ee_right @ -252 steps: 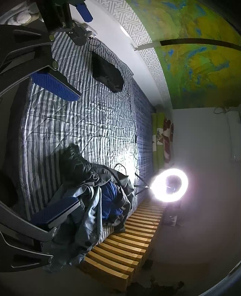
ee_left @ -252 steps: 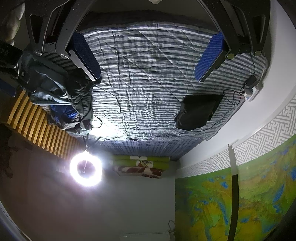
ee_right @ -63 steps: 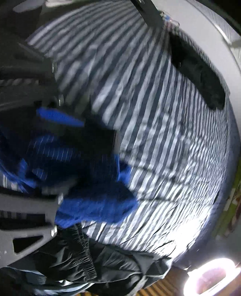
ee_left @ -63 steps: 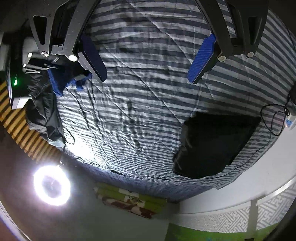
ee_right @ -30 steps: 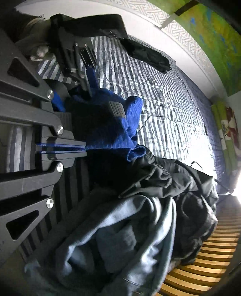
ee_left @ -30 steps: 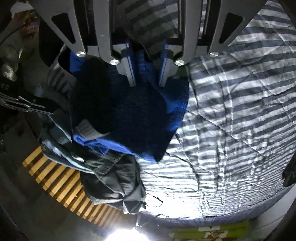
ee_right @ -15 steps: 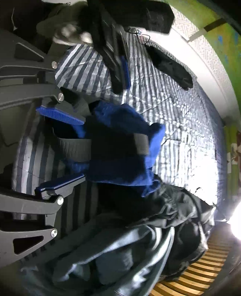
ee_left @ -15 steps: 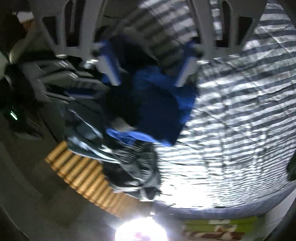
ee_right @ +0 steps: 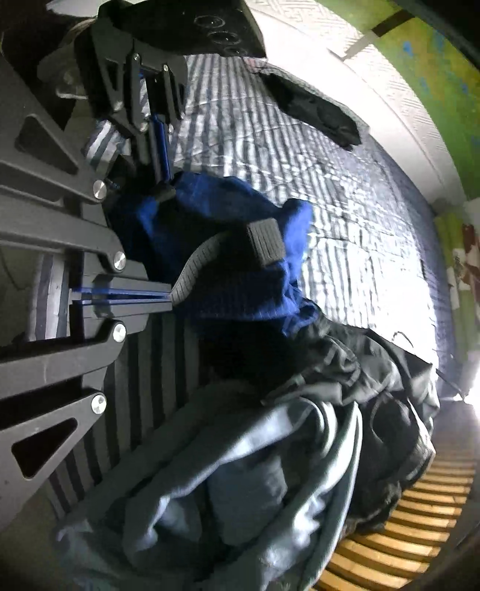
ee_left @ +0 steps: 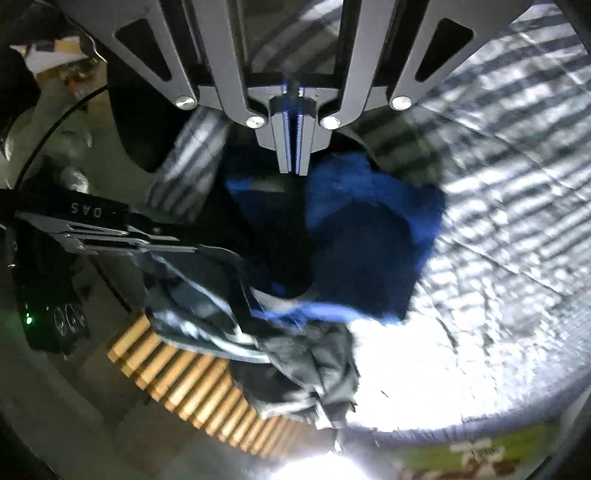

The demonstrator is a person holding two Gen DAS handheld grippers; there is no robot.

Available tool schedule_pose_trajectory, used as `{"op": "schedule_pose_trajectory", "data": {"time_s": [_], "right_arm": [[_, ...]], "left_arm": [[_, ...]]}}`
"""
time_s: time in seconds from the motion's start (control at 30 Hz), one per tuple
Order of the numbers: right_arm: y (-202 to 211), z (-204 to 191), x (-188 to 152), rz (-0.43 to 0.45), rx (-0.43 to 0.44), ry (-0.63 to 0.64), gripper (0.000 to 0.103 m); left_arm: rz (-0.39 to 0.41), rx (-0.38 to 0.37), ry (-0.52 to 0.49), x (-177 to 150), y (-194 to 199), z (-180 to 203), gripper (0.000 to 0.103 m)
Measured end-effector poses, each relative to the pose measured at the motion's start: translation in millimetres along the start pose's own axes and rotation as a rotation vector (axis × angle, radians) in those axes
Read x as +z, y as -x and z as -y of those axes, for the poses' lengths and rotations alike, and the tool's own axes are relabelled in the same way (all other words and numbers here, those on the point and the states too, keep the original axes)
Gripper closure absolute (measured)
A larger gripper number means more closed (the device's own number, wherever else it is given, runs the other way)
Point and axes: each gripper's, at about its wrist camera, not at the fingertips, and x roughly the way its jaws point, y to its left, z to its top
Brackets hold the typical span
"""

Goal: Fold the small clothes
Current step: 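Grasp the shorts with the left tool while the right tool holds them, then grasp the black waistband with the left tool while the right tool holds it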

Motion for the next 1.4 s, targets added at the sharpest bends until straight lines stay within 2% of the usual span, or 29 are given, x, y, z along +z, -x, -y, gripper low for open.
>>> {"op": "schedule_pose_trajectory", "data": {"time_s": [0.13, 0.2, 0.3, 0.37, 0.43, 0.5, 0.7, 0.77, 0.8, 0.83, 0.93, 1.0, 1.03, 1.1, 1.13, 1.17, 1.27, 1.4], "right_arm": [[25.1, 4.2, 12.4, 0.07, -0.004, -0.046, 0.102], [43.7, 0.3, 19.2, 0.118, 0.008, -0.04, 0.102], [64.2, -12.2, 28.4, 0.165, -0.003, -0.004, 0.102], [68.0, -19.1, 30.5, 0.173, -0.004, 0.012, 0.102], [68.2, -22.3, 31.5, 0.173, -0.007, 0.017, 0.102], [66.7, -24.3, 31.1, 0.17, -0.007, 0.019, 0.102], [62.2, -22.2, 25.4, 0.16, -0.019, 0.005, 0.102], [57.8, -15.4, 22.9, 0.147, -0.048, -0.004, 0.102], [50.6, -10.4, 21.2, 0.119, -0.091, 0.002, 0.102], [42.2, -6.3, 19.9, 0.081, -0.122, 0.012, 0.102], [24.1, 5.4, 12.5, -0.012, -0.193, 0.039, 0.101], [26.3, 2.6, 9.4, -0.002, -0.201, 0.085, 0.099], [30.2, -3.4, 9.4, 0.018, -0.201, 0.121, 0.095], [37.3, -19.9, 12.1, 0.053, -0.193, 0.194, 0.079], [38.9, -27.8, 12.7, 0.066, -0.184, 0.228, 0.067], [39.5, -38.9, 15.3, 0.083, -0.177, 0.275, 0.062], [25.9, -67.8, 26.6, 0.078, -0.197, 0.39, 0.061], [-14.9, -82.9, 38.6, 0.003, -0.25, 0.488, 0.061]], "left_arm": [[0.122, 0.101, 0.024, 14.0, 38.8, -17.2, 0.103], [0.179, 0.083, 0.056, 21.0, 63.4, -29.1, 0.103], [0.176, 0.022, 0.06, 21.8, 72.7, -33.9, 0.103], [0.138, -0.01, 0.048, 17.4, 61.7, -25.8, 0.084], [0.099, -0.09, 0.031, 11.2, 50.3, -14.0, 0.039], [0.071, -0.143, -0.015, 5.7, 37.3, 4.0, 0.024], [0.026, -0.061, -0.093, -4.1, -6.1, 29.1, 0.025], [0.002, -0.043, -0.126, -7.6, -17.7, 34.5, 0.035], [-0.009, -0.038, -0.13, -8.7, -21.9, 34.6, 0.05], [-0.018, -0.039, -0.128, -9.6, -23.3, 33.8, 0.054], [0.006, -0.042, -0.108, -9.7, -14.8, 26.6, 0.054], [0.013, -0.049, -0.096, -11.3, -4.7, 19.6, 0.052], [0.016, -0.05, -0.09, -11.4, -1.1, 16.3, 0.052], [0.024, -0.044, -0.077, -10.3, 6.9, 7.6, 0.052], [0.033, -0.031, -0.059, -9.8, 11.1, 0.8, 0.052], [0.036, -0.031, -0.045, -7.9, 12.1, -4.6, 0.052], [0.04, -0.018, -0.01, -7.7, 16.9, -17.7, 0.052], [0.031, -0.004, 0.016, -11.8, 17.8, -31.8, 0.052]]}}
